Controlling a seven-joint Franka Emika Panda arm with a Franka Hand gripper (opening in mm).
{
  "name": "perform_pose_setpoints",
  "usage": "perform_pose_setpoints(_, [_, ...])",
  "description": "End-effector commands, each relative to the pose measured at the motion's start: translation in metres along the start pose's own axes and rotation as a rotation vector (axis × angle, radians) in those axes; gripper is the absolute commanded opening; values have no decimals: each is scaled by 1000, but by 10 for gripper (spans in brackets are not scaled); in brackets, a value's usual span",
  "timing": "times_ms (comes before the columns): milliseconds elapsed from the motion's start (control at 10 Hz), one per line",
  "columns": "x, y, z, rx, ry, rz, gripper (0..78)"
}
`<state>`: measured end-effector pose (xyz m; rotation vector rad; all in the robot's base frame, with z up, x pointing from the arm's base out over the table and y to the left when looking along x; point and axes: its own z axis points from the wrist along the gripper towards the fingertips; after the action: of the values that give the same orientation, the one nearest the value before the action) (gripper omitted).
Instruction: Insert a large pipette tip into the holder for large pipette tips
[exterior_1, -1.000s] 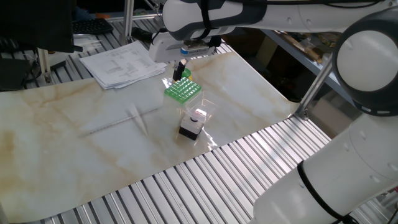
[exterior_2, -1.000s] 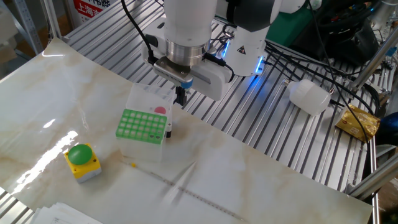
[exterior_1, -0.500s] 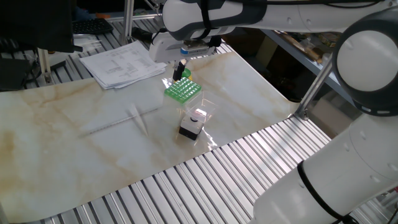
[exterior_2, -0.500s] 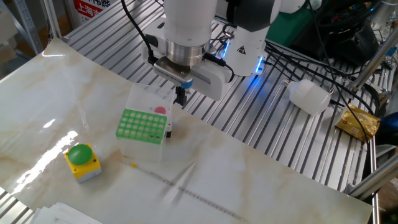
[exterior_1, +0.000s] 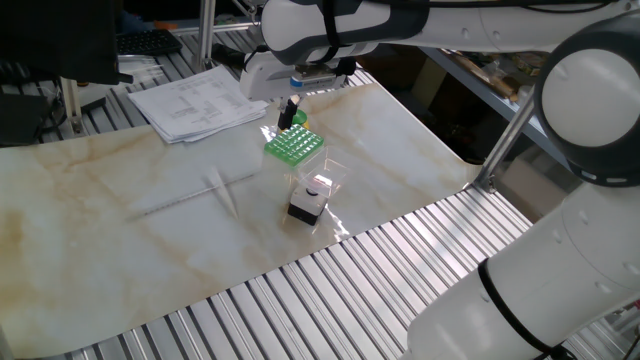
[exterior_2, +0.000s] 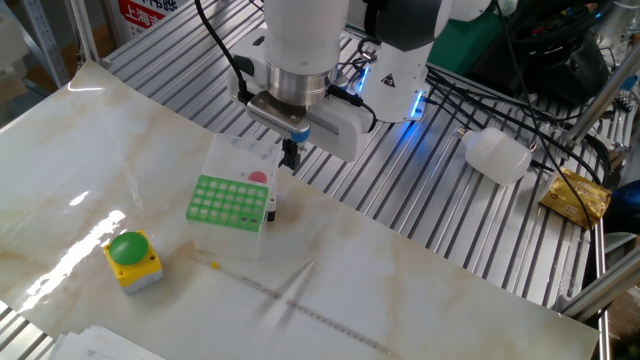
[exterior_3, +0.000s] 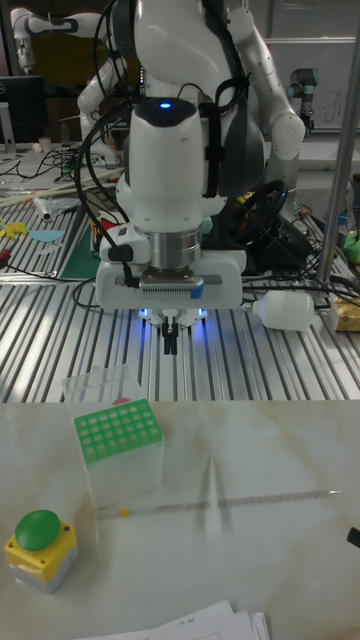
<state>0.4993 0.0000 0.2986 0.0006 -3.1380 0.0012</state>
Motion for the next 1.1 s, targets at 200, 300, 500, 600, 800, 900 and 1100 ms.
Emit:
perform_pose_setpoints(200, [0, 0, 0, -75, 56, 164, 0])
perform_pose_setpoints(300, [0, 1, 0, -76, 57, 165, 0])
perform_pose_setpoints(500, [0, 5, -1, -76, 56, 180, 0])
perform_pose_setpoints(600, [0, 6, -2, -76, 56, 182, 0])
perform_pose_setpoints(800, [-2, 23, -7, -72, 57, 208, 0])
perform_pose_setpoints(900, [-4, 26, -8, -72, 57, 210, 0])
perform_pose_setpoints(1100, [-16, 38, -15, -72, 64, 219, 0])
